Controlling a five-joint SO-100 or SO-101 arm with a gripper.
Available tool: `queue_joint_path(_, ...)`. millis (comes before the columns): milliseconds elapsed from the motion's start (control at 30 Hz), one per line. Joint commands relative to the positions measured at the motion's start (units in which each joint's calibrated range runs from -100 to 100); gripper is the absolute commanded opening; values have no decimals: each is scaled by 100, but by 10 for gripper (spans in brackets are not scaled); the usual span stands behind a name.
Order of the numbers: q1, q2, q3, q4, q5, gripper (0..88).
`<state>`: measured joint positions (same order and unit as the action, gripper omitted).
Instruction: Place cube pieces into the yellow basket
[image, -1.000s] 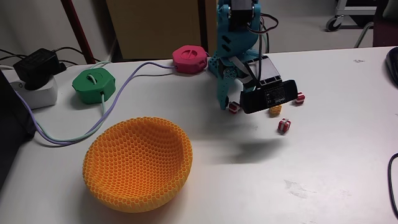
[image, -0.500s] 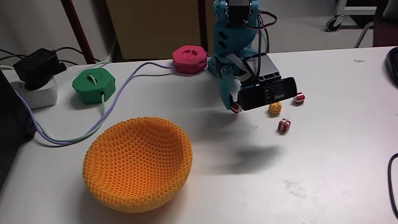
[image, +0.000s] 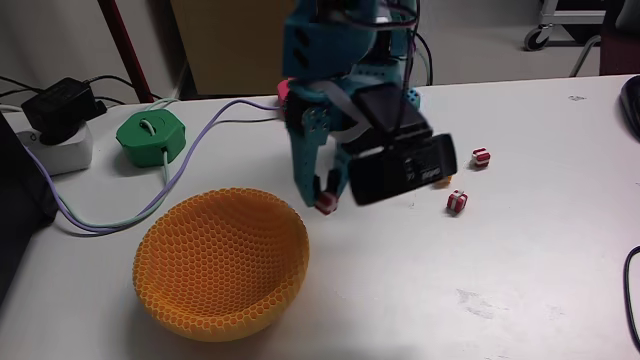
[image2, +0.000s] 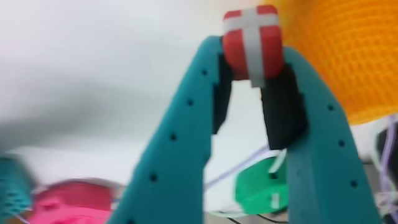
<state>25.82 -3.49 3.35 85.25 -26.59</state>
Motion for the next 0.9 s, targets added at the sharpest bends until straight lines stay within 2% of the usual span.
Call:
queue_joint_path(0, 642, 880, -1495, 198, 117, 0)
queue_joint_path(167, 1155, 719, -1264, 207, 308, 0)
queue_joint_path(300, 1285, 709, -1245, -19, 518, 158)
queue_joint_path(467, 1276, 719, -1457, 59, 625, 267)
queue_joint_path(633, 1211, 491, -1399, 381, 542, 259)
queue_joint_path(867, 493, -1611, 16, 919, 586, 262)
